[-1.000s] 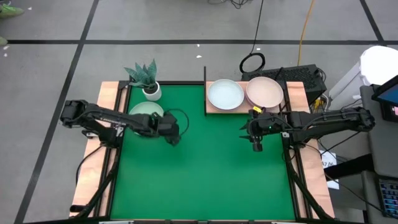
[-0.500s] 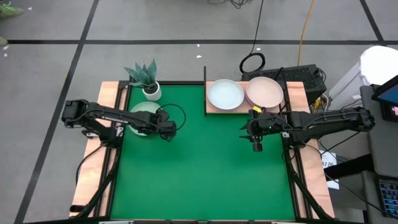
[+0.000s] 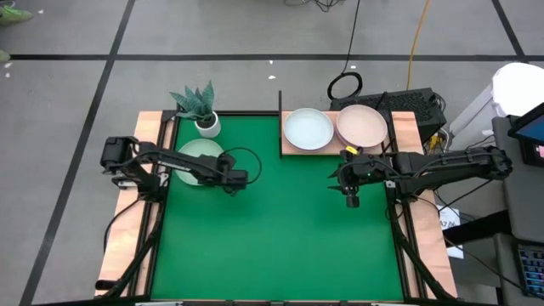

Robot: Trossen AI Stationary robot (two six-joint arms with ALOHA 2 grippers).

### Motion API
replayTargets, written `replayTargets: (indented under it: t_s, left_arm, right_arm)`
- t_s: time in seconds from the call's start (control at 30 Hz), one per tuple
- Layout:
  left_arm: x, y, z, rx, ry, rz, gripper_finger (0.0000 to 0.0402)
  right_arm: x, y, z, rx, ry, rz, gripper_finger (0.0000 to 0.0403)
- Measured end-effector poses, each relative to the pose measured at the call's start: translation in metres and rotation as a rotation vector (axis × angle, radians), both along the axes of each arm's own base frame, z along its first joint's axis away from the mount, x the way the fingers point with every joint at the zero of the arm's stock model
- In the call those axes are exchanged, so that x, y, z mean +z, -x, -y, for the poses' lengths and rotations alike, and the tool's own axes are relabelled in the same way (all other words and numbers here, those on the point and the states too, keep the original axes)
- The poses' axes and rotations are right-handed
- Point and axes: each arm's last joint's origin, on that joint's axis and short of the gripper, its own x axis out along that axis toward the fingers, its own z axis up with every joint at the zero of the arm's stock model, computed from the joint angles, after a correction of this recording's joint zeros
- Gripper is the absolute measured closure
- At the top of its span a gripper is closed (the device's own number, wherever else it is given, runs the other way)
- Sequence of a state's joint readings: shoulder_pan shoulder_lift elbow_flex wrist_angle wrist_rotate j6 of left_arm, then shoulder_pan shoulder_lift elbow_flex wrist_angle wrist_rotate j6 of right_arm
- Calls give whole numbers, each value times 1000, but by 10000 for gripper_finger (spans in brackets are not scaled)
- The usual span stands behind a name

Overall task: Place and stack plates onto a shelf
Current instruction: Stack the green plate on top of the gray plate on the shelf

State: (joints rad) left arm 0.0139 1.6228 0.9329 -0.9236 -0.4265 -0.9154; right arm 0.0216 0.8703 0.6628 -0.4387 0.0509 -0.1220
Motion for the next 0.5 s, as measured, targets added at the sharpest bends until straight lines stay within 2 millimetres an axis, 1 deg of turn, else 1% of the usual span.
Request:
replayTargets:
  t_s: [0.17, 0.33, 0.4, 0.5]
  left_arm:
    - [-7, -3, -1, 8, -16, -11, 227]
    - [-16, -5, -7, 4, -17, -58, 227]
    - [-18, -5, -7, 2, -18, -67, 233]
    - [-18, -5, -7, -8, -17, -76, 257]
  right_arm:
    - [0, 0, 0, 2, 2, -1, 261]
    - [0, 0, 0, 1, 2, 0, 261]
    - [0, 0, 0, -1, -1, 0, 261]
    - [0, 0, 0, -1, -1, 0, 261]
